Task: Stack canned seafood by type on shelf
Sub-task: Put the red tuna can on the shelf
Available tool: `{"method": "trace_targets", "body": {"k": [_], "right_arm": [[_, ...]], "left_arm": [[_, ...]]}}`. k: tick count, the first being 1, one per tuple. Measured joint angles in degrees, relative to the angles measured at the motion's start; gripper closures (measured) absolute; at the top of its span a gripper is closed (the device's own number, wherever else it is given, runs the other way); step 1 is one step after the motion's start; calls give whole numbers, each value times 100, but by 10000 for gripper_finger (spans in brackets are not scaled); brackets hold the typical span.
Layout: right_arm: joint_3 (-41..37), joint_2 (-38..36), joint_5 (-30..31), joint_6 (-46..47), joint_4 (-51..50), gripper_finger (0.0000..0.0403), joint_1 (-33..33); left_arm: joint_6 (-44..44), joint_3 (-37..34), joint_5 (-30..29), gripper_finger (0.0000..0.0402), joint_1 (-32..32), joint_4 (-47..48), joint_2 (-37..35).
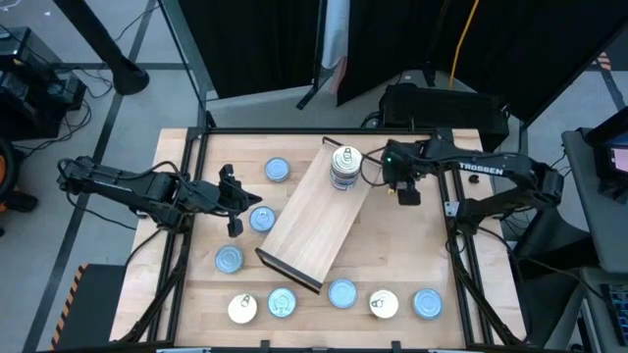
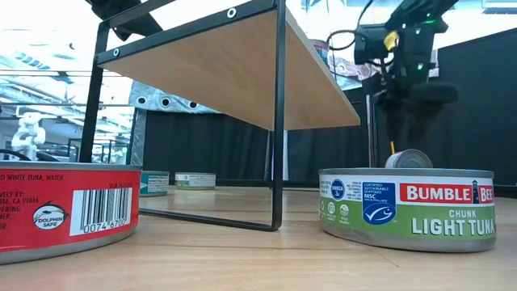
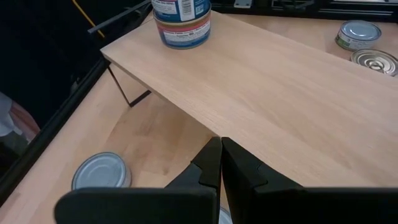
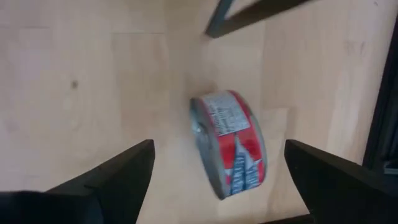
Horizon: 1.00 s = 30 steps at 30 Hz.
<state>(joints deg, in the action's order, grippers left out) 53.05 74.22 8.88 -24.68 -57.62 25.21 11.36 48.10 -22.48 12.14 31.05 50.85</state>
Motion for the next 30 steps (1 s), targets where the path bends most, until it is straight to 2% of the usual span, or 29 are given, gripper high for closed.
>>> {"method": "trace_targets", "body": {"k": [12,24,30], "right_arm": [[-270,417,31,-458,389,58,567],[-274,561,33,-512,292,130,595],[-272,561,35,-497,231,185,595]], "left_arm": [[-11,0,9,387,0,-12,-2],[-22,0,11,387,0,-11,-2],[-24,0,11,387,0,-11,-2]]}}
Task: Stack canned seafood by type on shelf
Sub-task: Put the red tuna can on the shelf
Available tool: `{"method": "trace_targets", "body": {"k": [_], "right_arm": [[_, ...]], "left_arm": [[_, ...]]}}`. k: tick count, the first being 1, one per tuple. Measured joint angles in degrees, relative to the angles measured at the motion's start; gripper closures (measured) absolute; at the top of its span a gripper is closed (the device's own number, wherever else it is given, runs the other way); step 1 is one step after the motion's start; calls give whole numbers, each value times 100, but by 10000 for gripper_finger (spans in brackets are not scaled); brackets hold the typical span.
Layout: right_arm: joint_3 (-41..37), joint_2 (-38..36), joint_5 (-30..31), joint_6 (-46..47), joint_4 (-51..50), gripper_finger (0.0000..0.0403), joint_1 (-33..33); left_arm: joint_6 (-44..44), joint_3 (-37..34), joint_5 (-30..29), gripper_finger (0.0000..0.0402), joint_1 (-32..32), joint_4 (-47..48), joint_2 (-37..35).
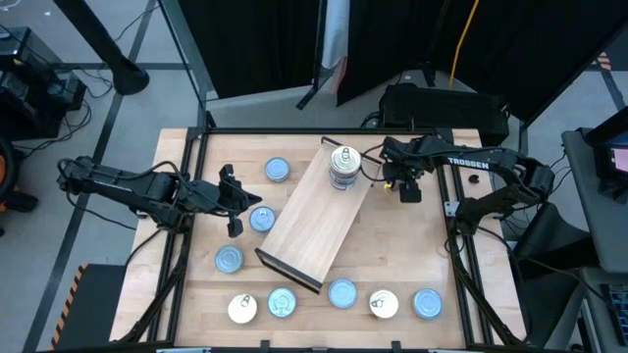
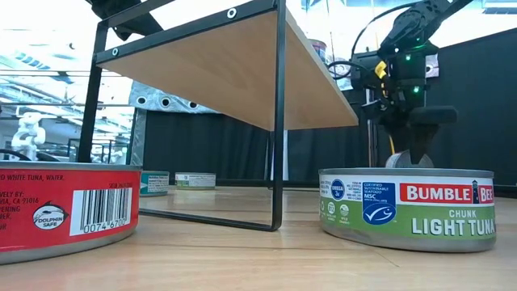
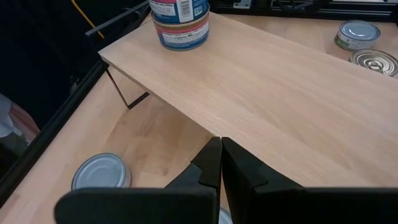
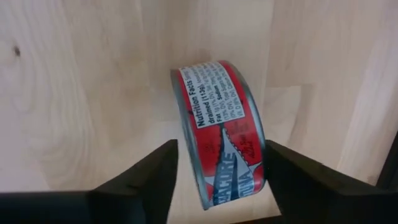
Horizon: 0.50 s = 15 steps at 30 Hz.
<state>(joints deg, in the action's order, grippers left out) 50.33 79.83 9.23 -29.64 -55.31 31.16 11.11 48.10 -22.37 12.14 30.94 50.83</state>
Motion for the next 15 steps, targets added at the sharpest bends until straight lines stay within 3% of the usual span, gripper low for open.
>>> {"method": "trace_targets", "body": {"k": [9,15], "right_arm": [[8,-7,18,234,-205,273,0],[2,-65,-16,515,-464,276,0]], "left_arm": [[0,0,0,387,0,2,0],[2,0,0,387,0,2,0]]}}
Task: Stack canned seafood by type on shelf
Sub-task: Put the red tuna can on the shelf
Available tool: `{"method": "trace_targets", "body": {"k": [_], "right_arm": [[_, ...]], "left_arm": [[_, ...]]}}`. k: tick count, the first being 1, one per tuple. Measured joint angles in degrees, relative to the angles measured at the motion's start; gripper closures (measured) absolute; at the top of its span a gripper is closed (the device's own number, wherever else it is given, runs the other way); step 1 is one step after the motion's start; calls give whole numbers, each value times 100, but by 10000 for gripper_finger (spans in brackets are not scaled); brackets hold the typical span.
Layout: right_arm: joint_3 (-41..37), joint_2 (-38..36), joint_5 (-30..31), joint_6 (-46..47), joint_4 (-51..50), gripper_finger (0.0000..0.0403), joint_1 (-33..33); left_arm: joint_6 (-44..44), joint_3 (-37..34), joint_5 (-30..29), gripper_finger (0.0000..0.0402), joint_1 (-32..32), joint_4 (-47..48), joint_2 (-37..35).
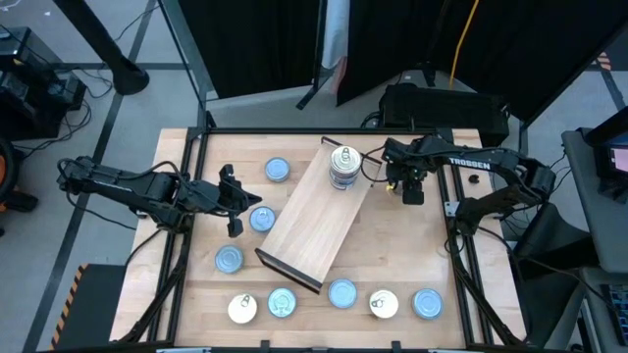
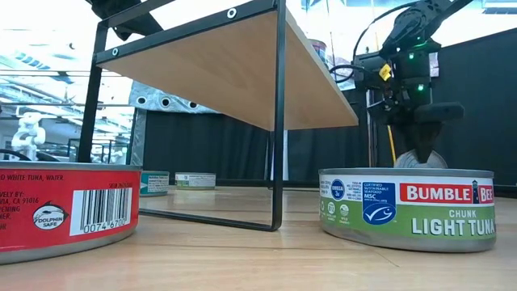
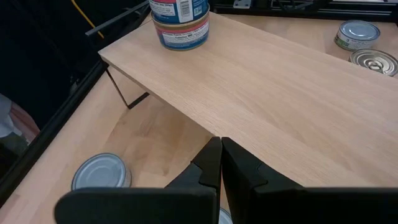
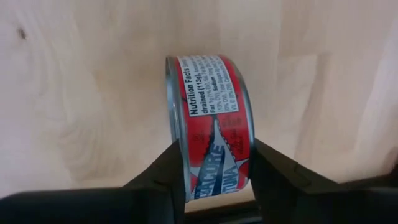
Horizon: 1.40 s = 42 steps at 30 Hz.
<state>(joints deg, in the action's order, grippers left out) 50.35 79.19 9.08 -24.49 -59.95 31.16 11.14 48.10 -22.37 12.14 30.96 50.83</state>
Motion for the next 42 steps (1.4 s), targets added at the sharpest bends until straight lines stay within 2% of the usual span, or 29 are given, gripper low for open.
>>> {"method": "trace_targets", "body": {"k": [7,16,22,25,28,31,36,42], "right_arm": [[275,-375,-147,1227,-1106,273,-146],[988,-1268,-1461,3149,-1954,271,-777],[1434,-1980,-2168,4489,-1875,270,-1497],[1495,-2339,-2262,5419,-1303,270,-1963],[1374,-2638,-2249,6437,-213,269,-2456],[1187,-2723,-1931,7145,820,268,-2918],[863,-2539,-1322,7408,2202,268,-3620],[380,-1976,-643,7442,4188,268,-4211]], "left_arm": [[-1,0,0,387,0,0,0],[-1,0,-147,387,0,-7,0],[-4,0,-500,387,-2,-11,0],[-56,0,-598,387,-1,-19,0],[-112,0,-706,387,-2,-83,0],[-114,0,-755,387,-1,-108,1],[-155,0,-768,387,-2,-202,2],[-404,0,-771,387,0,-442,0]]}}
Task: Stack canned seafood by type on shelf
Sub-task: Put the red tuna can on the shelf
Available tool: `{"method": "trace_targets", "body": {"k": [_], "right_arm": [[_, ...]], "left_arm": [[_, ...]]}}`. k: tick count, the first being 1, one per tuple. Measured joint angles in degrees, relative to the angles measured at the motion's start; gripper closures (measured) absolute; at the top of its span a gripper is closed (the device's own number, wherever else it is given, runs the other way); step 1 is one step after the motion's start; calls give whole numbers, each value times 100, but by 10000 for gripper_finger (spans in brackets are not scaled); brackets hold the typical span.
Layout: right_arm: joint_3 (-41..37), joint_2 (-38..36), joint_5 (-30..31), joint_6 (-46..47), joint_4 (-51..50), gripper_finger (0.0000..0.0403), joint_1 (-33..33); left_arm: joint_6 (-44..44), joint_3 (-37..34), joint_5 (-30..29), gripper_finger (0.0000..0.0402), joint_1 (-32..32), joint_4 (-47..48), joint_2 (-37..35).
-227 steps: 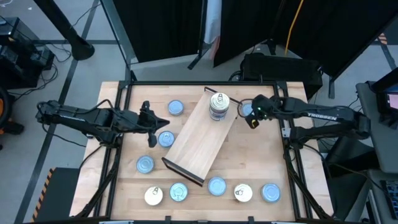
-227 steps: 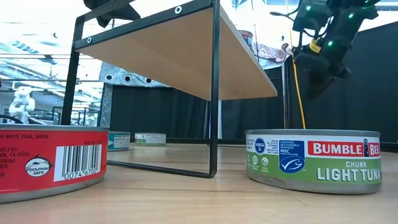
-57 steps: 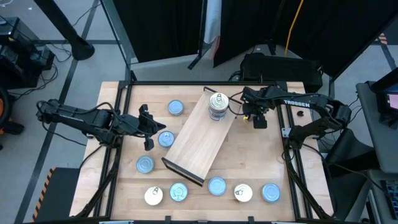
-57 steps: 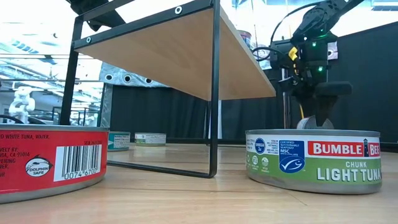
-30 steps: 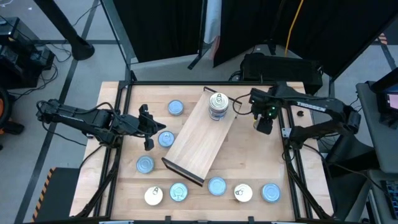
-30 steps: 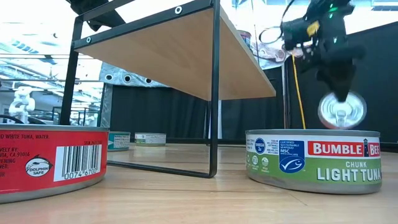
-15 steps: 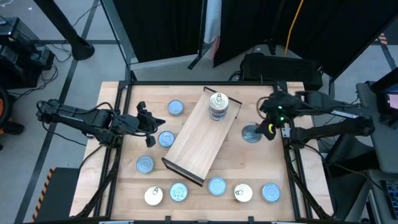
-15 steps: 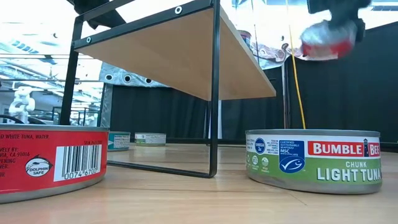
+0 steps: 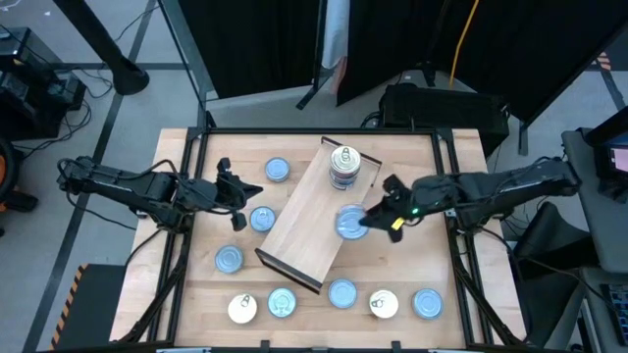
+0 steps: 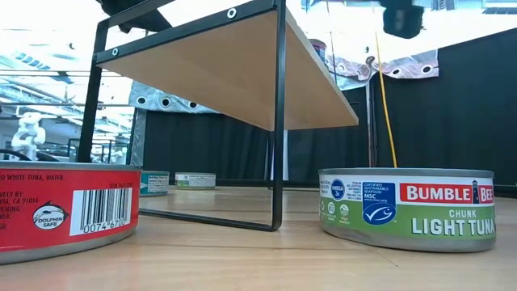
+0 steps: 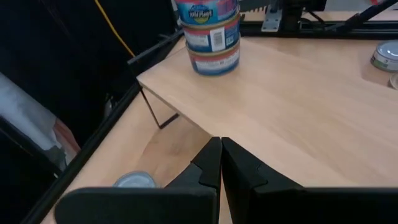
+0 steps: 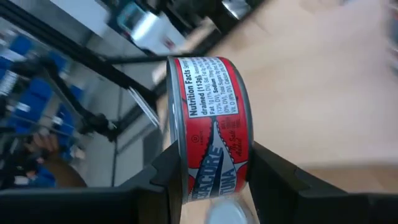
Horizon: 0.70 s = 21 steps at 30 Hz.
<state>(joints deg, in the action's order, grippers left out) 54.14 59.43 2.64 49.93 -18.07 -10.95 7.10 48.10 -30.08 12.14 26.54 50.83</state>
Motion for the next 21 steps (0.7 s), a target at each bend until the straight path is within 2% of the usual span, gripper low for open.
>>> {"method": "trace_targets", "body": {"k": [2,7,13,21], "right_arm": [[-93,269,222,1,520,268,-123],[-117,963,1044,157,1053,268,-324],[-117,1585,2074,713,1100,268,-541],[-117,1841,2926,1309,1133,268,-564]], "left_arm": [[-92,0,2,387,-2,-83,0],[-392,0,0,387,0,-260,0],[-643,0,2,387,0,-527,0],[-639,0,2,387,-2,-522,0]]}}
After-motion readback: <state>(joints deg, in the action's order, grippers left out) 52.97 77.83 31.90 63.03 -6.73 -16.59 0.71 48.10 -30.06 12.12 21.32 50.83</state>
